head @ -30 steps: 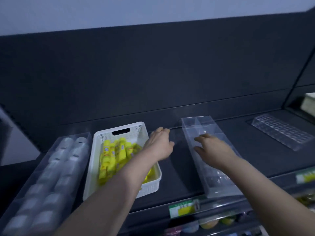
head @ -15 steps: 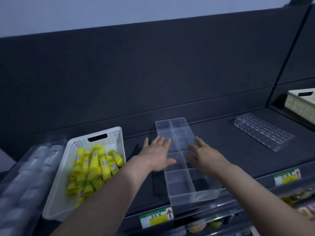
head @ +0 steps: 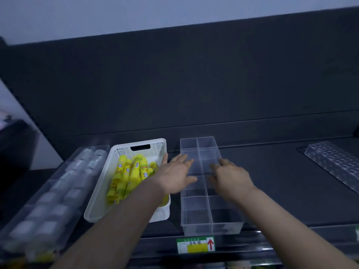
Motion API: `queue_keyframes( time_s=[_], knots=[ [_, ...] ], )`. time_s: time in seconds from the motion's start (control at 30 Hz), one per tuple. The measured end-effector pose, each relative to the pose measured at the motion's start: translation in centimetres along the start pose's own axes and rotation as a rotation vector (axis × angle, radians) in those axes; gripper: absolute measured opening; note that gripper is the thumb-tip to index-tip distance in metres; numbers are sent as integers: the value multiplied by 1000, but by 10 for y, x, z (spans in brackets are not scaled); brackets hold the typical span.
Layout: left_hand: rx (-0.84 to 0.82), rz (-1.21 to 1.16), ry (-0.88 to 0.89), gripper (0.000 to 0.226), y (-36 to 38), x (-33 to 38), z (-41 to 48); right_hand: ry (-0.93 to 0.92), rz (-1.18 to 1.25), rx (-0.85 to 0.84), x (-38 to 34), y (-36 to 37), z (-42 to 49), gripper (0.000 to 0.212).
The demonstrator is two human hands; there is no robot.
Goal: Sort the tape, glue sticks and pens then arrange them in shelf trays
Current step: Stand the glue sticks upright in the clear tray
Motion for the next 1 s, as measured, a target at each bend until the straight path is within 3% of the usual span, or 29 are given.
queue_keyframes(
  time_s=[0.1,0.2,0.37,0.73,1.0],
  knots=[
    [251,-264,-49,45,-24,-25,-11,-123,20,118,-16,-13,6,31],
    [432,-470,-268,30,-33,-80,-38,-228,62,143,-37,-16,12,25],
    [440,-526,-554,30,-19,-152,-81,-320,125,161,-78,-19,18,26],
    [465,-540,-434,27,-9,-180,-92,-278,124,225,-129,-18,27,27],
    [497,-522,-342,24,-11,-185,-90,-207,97,146,-165,5,29,26]
  ],
)
Point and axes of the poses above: each hand's wrist, its own z-axis towards the middle knuckle, its own y-axis out of the palm, x = y × z, the point moved 7 cm from there along z, towards the middle knuckle, and after that the axes turned 6 degrees about -x, right-handed, at the moved point
